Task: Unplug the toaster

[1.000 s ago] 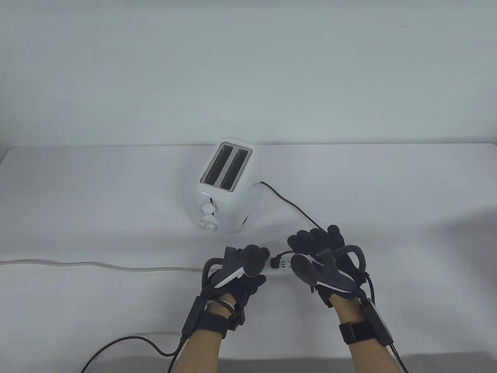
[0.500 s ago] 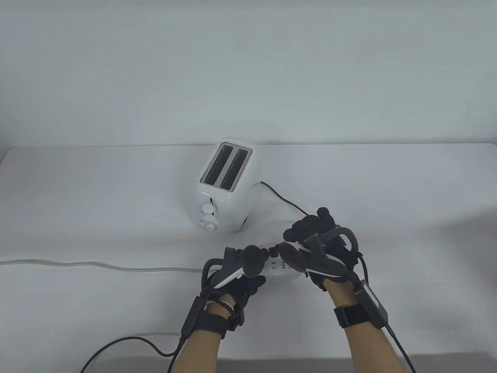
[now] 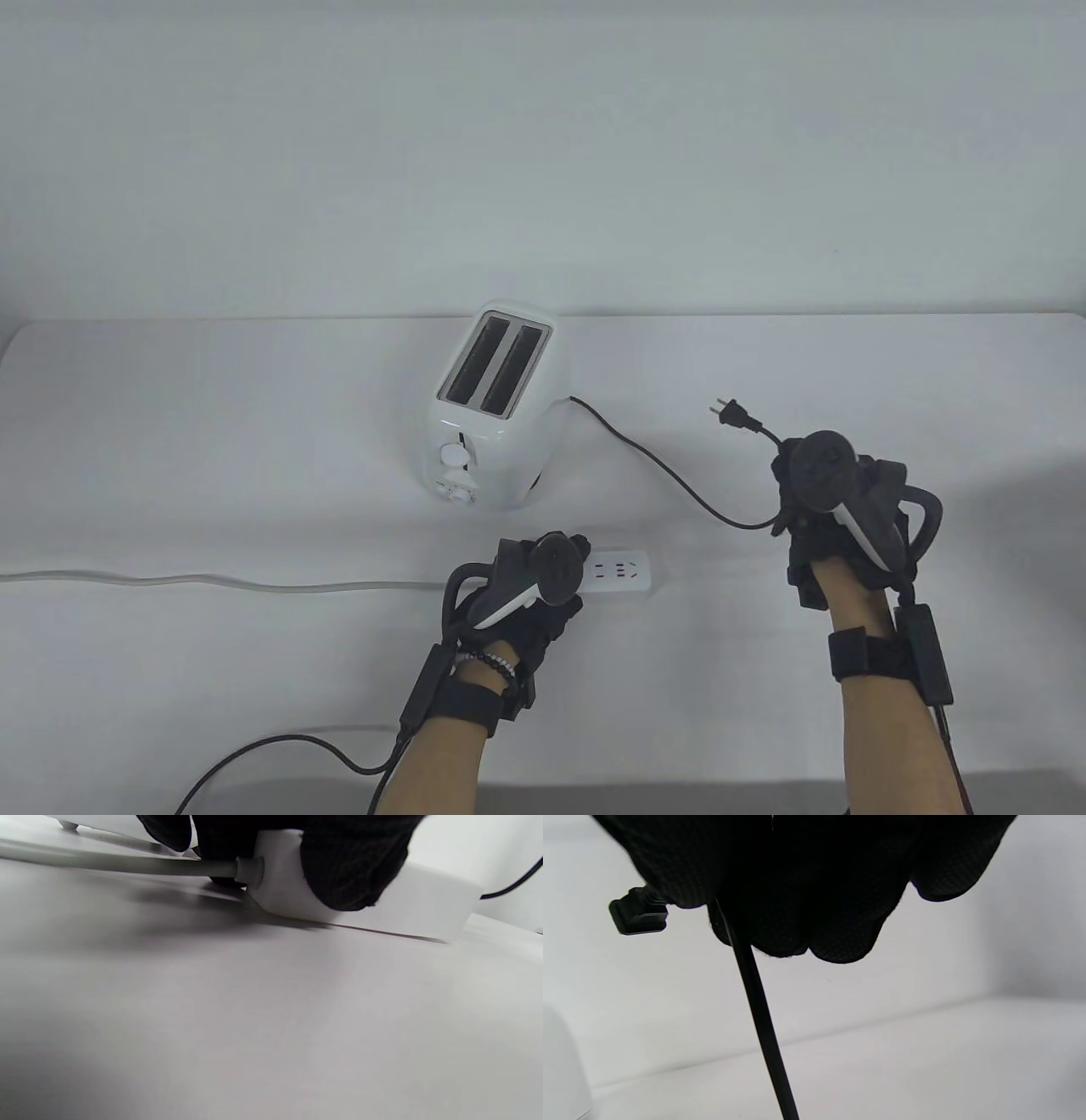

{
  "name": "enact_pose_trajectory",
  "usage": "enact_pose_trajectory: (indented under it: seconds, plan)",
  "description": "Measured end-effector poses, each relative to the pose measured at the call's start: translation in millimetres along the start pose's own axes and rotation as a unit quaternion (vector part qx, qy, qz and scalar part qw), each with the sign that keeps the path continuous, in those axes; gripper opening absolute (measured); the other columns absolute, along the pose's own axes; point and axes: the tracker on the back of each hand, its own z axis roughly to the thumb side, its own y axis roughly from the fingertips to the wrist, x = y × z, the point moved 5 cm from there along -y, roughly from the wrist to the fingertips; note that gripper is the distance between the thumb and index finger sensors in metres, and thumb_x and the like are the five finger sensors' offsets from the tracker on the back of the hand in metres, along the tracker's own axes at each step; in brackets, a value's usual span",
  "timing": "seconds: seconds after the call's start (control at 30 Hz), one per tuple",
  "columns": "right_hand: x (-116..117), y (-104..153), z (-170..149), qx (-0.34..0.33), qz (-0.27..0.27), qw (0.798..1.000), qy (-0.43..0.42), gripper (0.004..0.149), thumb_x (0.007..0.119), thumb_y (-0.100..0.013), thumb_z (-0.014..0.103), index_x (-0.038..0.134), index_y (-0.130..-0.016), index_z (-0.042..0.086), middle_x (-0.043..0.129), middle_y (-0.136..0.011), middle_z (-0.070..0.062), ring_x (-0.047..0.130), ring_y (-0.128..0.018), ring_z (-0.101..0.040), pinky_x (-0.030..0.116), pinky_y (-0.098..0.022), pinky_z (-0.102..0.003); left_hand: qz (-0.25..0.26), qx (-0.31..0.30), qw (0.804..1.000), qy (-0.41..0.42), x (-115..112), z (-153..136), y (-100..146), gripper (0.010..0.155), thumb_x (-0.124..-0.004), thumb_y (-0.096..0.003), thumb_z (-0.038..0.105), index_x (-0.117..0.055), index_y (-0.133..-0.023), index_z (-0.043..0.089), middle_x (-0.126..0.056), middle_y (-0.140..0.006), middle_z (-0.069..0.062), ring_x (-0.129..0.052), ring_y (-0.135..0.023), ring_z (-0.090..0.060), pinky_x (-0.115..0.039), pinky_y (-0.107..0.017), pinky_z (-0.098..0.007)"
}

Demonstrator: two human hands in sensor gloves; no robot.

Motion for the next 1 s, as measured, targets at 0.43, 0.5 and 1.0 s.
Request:
enact_pose_trajectory:
  seconds: [0.43, 0.5, 1.0]
  plan:
    - [86, -21, -80, 0.158, 0.101, 0.978, 0.092, 0.042, 0.077, -0.039, 0.042, 0.094, -0.069, 0.019, 0.101, -0.058, -0.001, 0.097, -0.057, -0.026, 0.071, -0.05, -0.058, -0.005, 0.001, 1.0, 0.007, 0, -1, -1, 0.078, -0.08, -0.0497, 0.045, -0.039, -0.116, 0.044, -0.052, -0.126, 0.008, -0.066, -0.112, -0.026, -0.045, -0.093, -0.05]
    - [96, -24, -82, 0.153, 0.101, 0.973, 0.137, 0.042, 0.077, -0.039, 0.043, 0.093, -0.069, 0.019, 0.1, -0.059, -0.001, 0.096, -0.058, -0.026, 0.07, -0.051, -0.058, -0.007, 0.001, 1.0, 0.008, 0, -1, -1, 0.078, -0.08, -0.0496, 0.045, -0.039, -0.116, 0.043, -0.052, -0.125, 0.008, -0.066, -0.112, -0.025, -0.044, -0.093, -0.05]
    - [137, -33, -67, 0.092, 0.093, 0.945, 0.299, 0.038, 0.082, -0.037, 0.046, 0.094, -0.064, 0.022, 0.099, -0.057, 0.001, 0.094, -0.061, -0.024, 0.068, -0.055, -0.057, -0.015, 0.006, 1.0, 0.013, 1, -2, -3, 0.078, -0.079, -0.0508, 0.046, -0.036, -0.116, 0.046, -0.048, -0.126, 0.01, -0.062, -0.114, -0.024, -0.041, -0.094, -0.051]
